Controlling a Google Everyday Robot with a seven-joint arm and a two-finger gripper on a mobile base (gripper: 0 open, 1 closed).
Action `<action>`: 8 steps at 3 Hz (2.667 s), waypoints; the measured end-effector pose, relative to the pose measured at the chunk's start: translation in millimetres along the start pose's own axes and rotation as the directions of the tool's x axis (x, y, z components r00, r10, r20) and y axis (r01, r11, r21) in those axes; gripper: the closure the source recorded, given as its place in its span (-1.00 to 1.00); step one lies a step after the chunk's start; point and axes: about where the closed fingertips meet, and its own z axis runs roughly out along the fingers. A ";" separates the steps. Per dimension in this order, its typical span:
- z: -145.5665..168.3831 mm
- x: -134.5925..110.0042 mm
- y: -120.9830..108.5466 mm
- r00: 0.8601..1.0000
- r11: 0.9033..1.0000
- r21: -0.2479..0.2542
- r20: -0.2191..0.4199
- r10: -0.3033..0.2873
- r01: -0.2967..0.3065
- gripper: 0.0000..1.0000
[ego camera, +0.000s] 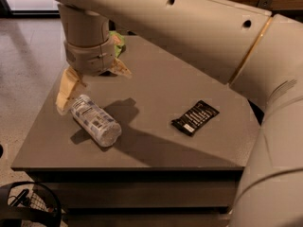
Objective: Place blue plastic bottle upright
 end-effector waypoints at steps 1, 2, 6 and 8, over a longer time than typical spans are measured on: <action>13.9 9.3 9.1 0.999 0.999 -0.034 0.006 0.033 -0.033 -1.00; 34.7 9.7 14.2 0.999 0.997 -0.068 0.017 0.039 -0.038 -1.00; 70.7 -0.5 21.3 0.999 0.997 -0.077 0.045 0.013 -0.010 0.43; 65.4 -0.4 21.7 0.999 0.998 -0.070 0.052 0.006 -0.003 1.00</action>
Offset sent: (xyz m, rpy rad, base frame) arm -0.0185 0.0111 -0.0651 0.0991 0.0663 -0.0354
